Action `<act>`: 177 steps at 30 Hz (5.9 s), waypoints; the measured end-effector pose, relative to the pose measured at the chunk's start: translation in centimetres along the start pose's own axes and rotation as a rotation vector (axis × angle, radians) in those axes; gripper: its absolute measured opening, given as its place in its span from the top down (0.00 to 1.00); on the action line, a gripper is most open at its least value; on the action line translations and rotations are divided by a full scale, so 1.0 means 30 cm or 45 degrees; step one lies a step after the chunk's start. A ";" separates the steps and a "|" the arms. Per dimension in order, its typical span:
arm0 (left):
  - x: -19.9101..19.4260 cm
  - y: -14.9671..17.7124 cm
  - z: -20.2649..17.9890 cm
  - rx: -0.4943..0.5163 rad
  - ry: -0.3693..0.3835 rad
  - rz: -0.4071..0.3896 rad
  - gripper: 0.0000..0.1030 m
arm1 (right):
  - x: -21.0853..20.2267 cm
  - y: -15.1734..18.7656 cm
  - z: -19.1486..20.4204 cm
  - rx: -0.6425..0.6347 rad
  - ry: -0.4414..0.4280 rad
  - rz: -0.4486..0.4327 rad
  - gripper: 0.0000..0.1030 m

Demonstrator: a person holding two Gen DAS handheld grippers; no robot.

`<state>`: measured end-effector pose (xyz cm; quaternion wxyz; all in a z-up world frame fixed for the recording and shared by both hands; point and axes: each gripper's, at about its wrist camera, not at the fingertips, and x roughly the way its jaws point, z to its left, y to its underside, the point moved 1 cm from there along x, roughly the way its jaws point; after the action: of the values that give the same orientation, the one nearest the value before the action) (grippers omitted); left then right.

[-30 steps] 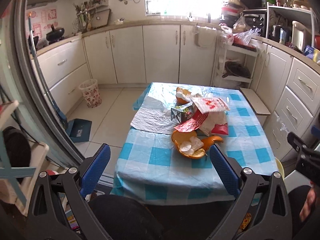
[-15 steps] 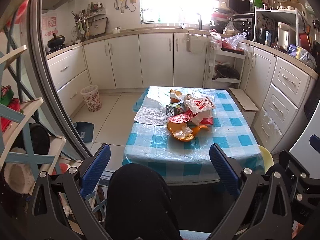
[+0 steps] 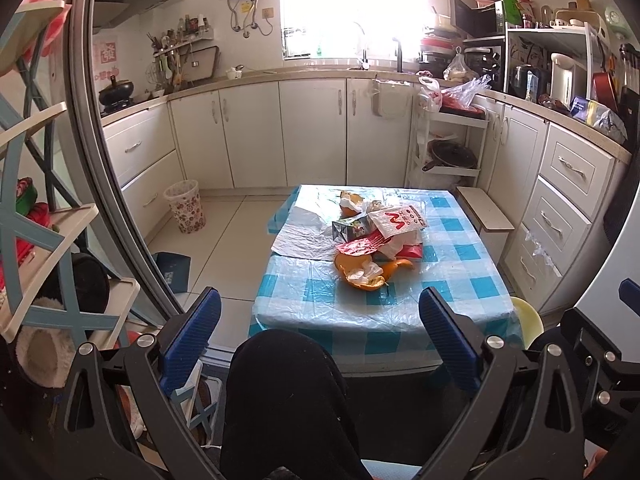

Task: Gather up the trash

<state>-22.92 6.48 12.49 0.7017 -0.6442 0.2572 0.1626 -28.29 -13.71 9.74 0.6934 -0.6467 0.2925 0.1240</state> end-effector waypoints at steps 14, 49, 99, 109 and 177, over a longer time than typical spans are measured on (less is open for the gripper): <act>0.012 -0.007 -0.030 0.029 0.003 0.018 0.07 | 0.001 0.018 -0.051 0.057 -0.022 0.055 0.07; 0.018 -0.004 -0.056 0.038 0.002 0.018 0.07 | -0.023 0.012 -0.073 0.062 -0.036 0.053 0.07; 1.231 0.022 -0.061 -0.211 -0.042 0.653 0.15 | 0.862 -0.035 -0.144 0.020 -0.332 0.324 0.07; 1.349 0.007 -0.049 -0.268 0.149 0.809 0.93 | 0.910 -0.069 0.134 -0.303 -0.595 0.251 0.33; 0.885 -0.041 -1.017 0.276 0.688 0.716 0.95 | 1.031 0.246 -0.948 0.797 -0.064 0.495 0.63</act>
<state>-5.22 -26.54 -2.79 0.6009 -0.4907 0.6141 0.1451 -14.64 -46.67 -13.64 0.8281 -0.3324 0.4165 0.1739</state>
